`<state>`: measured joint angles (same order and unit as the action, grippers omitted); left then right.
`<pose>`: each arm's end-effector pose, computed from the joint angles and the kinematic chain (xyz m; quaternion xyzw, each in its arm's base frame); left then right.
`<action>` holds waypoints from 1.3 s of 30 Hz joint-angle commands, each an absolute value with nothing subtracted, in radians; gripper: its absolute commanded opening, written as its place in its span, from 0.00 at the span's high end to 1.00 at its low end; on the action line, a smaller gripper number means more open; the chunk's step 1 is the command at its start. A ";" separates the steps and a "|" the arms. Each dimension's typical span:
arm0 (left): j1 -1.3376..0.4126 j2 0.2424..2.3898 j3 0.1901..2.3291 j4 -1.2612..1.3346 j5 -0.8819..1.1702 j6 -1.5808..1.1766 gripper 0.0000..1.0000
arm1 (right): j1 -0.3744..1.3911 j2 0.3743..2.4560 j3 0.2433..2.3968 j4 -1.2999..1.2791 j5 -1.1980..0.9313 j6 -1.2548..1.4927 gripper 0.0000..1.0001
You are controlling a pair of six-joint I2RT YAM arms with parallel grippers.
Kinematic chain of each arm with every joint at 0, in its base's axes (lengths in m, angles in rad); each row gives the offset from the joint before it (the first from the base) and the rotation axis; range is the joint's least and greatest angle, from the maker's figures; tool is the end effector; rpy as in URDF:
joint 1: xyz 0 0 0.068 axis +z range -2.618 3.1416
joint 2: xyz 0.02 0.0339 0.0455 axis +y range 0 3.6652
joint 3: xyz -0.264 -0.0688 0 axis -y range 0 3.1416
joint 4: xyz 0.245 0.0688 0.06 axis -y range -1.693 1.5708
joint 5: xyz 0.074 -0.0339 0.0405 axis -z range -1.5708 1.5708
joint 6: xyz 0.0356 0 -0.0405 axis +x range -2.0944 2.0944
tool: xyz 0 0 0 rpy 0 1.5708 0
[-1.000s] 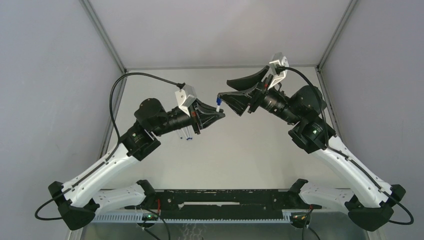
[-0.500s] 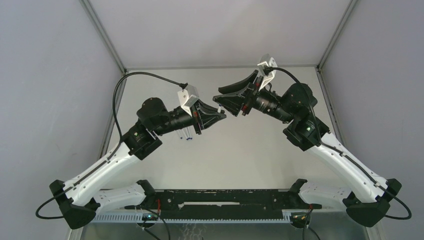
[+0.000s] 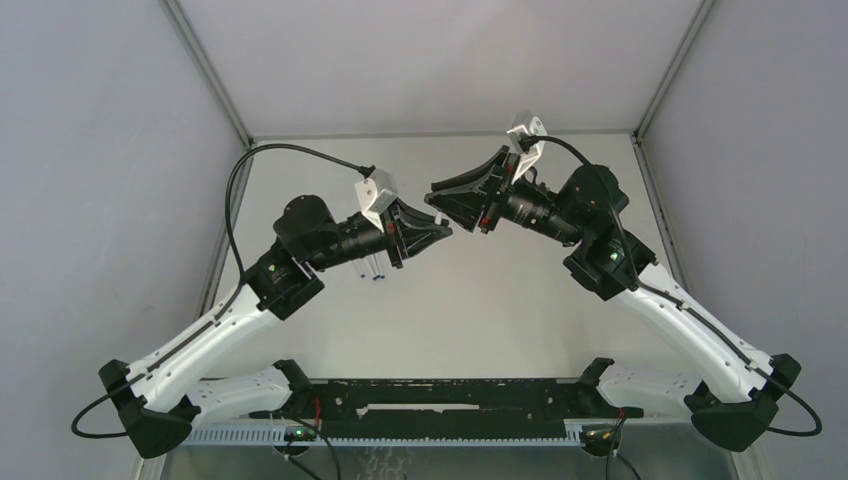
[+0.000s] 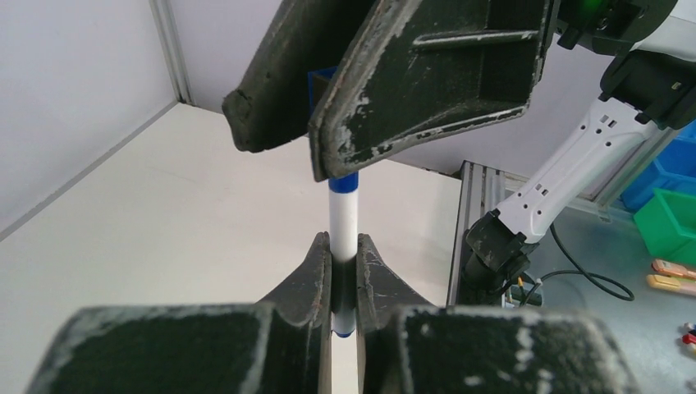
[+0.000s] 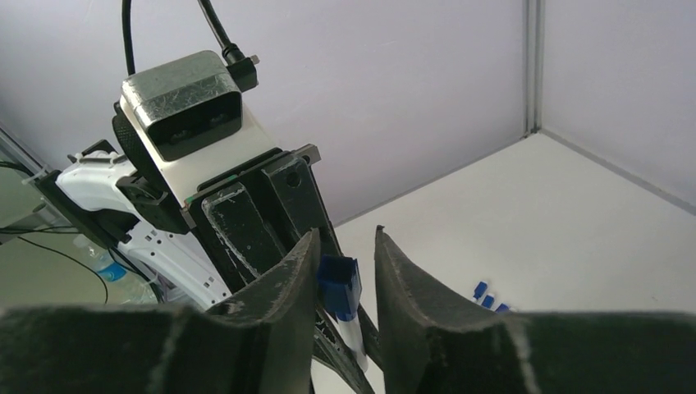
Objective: Insert the pens into the pen caps
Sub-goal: Press the pen cap onto the pen.
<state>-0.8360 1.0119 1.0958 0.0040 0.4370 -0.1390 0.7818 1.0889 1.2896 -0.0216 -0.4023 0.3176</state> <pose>0.1396 -0.1770 0.4270 0.3754 0.5651 -0.4666 0.5675 0.1540 0.1725 0.4741 -0.2937 0.5760 0.5021 0.5743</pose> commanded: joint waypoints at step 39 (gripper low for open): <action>-0.720 1.007 1.178 0.253 0.282 -0.245 1.00 | 0.980 1.245 0.811 0.053 -0.493 0.387 1.00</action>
<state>-0.7620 1.0561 1.0958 -0.2363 0.3595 -0.2173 0.8307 1.1294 0.9550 0.3183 -0.2600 0.2966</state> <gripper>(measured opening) 0.114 0.066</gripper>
